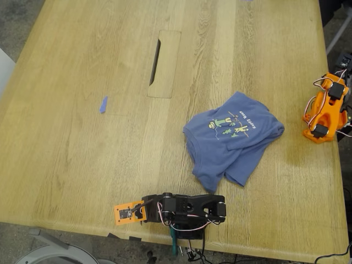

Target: Fold a T-shirt

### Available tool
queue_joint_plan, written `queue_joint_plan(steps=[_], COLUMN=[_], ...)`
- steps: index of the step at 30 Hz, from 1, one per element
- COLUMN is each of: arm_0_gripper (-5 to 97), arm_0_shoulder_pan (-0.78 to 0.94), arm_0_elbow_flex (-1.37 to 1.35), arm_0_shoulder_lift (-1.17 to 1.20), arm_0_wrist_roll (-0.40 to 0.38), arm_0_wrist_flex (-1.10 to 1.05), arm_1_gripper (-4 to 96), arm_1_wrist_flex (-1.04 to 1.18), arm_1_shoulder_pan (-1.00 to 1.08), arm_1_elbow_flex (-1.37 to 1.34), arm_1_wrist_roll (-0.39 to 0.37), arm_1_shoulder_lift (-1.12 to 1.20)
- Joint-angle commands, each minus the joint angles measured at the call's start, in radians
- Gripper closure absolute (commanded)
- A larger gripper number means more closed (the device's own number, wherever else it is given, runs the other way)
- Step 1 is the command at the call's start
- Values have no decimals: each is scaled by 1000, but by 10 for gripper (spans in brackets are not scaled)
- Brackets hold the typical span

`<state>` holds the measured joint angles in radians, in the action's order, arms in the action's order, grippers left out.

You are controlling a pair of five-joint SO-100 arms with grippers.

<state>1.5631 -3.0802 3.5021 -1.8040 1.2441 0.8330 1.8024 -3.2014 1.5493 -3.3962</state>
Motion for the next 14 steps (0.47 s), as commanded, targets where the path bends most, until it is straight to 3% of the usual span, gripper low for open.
queue_joint_plan(steps=[1, 11, 14], arm_0_gripper=[918, 918, 918], arm_0_shoulder_pan=[-3, -2, 0], arm_0_elbow_flex=[14, 14, 14], arm_0_shoulder_lift=[107, 107, 107], arm_0_wrist_roll=[2, 3, 12], arm_0_wrist_flex=[2, 83, 100], arm_1_gripper=[912, 863, 767], arm_1_wrist_flex=[21, 100, 112], arm_1_shoulder_pan=[-18, -21, -15], arm_1_elbow_flex=[-67, -67, -67], arm_1_wrist_roll=[-5, 8, 9], arm_1_shoulder_lift=[-9, -9, -9])
